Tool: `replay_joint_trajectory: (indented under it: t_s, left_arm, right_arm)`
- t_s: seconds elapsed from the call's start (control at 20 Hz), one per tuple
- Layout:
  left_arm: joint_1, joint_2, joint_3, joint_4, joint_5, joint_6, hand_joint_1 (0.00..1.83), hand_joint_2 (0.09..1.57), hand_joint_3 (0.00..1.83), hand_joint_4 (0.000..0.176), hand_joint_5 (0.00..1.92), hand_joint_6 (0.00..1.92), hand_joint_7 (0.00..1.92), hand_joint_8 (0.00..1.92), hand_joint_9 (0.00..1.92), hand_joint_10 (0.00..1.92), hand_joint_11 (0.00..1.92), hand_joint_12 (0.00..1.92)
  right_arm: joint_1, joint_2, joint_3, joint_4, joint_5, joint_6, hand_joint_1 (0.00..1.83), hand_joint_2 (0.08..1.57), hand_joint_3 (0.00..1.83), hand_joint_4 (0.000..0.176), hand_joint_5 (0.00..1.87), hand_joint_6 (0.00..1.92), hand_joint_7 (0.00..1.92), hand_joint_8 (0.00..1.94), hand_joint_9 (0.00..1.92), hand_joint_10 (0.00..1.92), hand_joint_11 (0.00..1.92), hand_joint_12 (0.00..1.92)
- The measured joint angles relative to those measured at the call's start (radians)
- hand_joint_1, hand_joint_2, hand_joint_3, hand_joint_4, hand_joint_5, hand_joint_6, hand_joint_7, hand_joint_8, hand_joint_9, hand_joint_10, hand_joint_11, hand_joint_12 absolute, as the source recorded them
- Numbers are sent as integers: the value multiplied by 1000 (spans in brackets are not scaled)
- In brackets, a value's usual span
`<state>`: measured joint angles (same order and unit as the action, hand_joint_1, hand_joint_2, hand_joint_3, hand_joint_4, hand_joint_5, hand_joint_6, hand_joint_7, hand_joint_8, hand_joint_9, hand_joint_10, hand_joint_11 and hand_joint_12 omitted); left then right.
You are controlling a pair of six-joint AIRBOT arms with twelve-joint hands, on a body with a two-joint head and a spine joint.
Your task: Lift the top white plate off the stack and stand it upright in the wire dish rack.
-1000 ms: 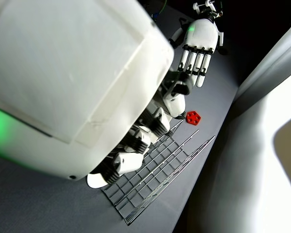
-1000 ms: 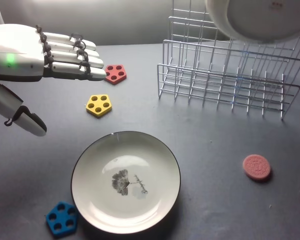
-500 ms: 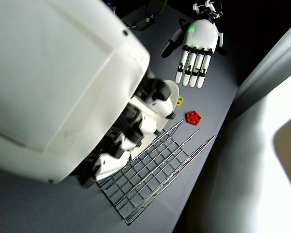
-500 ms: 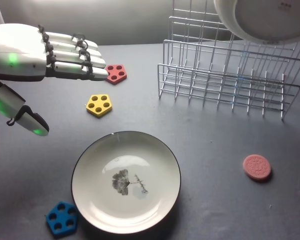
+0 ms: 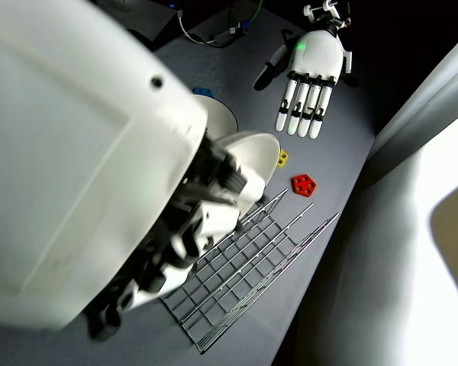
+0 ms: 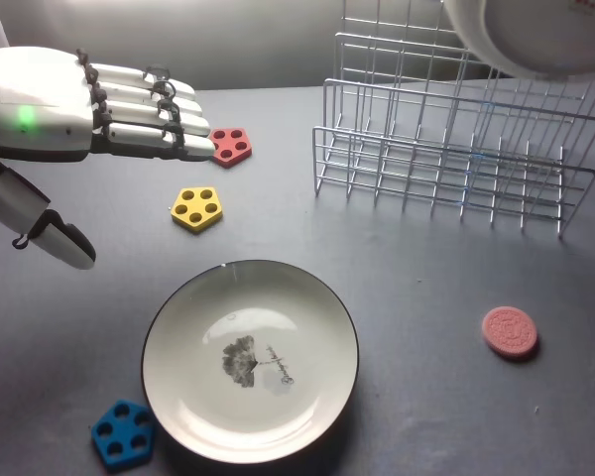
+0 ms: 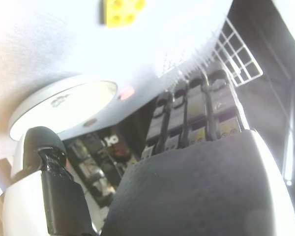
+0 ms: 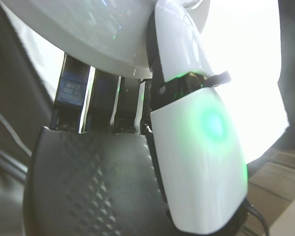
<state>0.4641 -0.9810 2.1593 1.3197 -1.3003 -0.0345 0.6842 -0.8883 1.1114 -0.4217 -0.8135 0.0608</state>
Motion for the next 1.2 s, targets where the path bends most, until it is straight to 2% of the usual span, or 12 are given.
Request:
replay_joint_trajectory:
  t_s: [0.2,0.3,0.45,0.55,0.6,0.7,0.8,0.95,1.15,1.2]
  left_arm:
    - [0,0,0,0,0,0,375,949,0,0,0,0,21,3,36,3,0,175]
    - [-3,0,0,4,0,0,378,952,0,0,0,0,14,0,26,0,0,152]
    - [-10,0,0,8,-1,0,348,954,1,0,0,0,25,2,42,3,0,209]
    - [-14,-1,0,8,-1,0,375,961,1,0,0,0,8,1,18,5,0,115]
    - [-14,-1,0,8,-1,0,413,957,0,0,0,0,1,0,14,2,0,112]
    - [-16,-1,0,8,-1,0,392,962,0,0,0,0,0,0,0,0,0,23]
    - [-16,-1,0,10,-2,0,394,956,0,0,0,0,8,3,15,6,20,20]
    - [-16,-1,0,10,-3,0,406,952,0,0,0,0,0,0,2,1,3,15]
    - [-16,-1,0,11,-4,1,415,942,0,0,0,0,23,7,33,10,62,47]
    - [-16,-1,0,11,-4,1,426,953,0,0,0,0,4,1,6,1,24,33]
  right_arm:
    - [0,14,3,29,2,0,1481,1143,0,0,759,1236,842,912,925,986,819,1547]
    - [0,25,3,45,5,0,1479,1153,0,0,746,1264,811,964,893,1020,811,1559]
    - [-11,41,3,49,13,0,1480,1147,0,0,753,1249,829,942,905,1002,819,1549]
    - [-30,51,3,64,16,-2,1482,1141,0,0,761,1225,844,934,916,987,834,1534]
    - [-37,53,3,74,14,-2,1494,1077,0,0,886,1077,984,758,1076,766,975,1363]
    - [-41,59,6,76,17,-2,1497,1056,1,0,932,1024,1021,689,1127,690,1012,1303]
    - [-53,62,7,82,39,-2,1494,1068,1,0,923,1052,1013,693,1072,776,981,1347]
    - [-54,62,13,97,49,-10,1494,1068,2,0,907,1059,987,752,1085,758,1003,1316]
    - [-66,62,32,97,61,-34,1492,1079,1,0,898,1081,956,795,1047,823,988,1345]
    - [-77,62,38,98,67,-35,1490,1081,1,0,898,1088,947,790,1038,832,1001,1340]
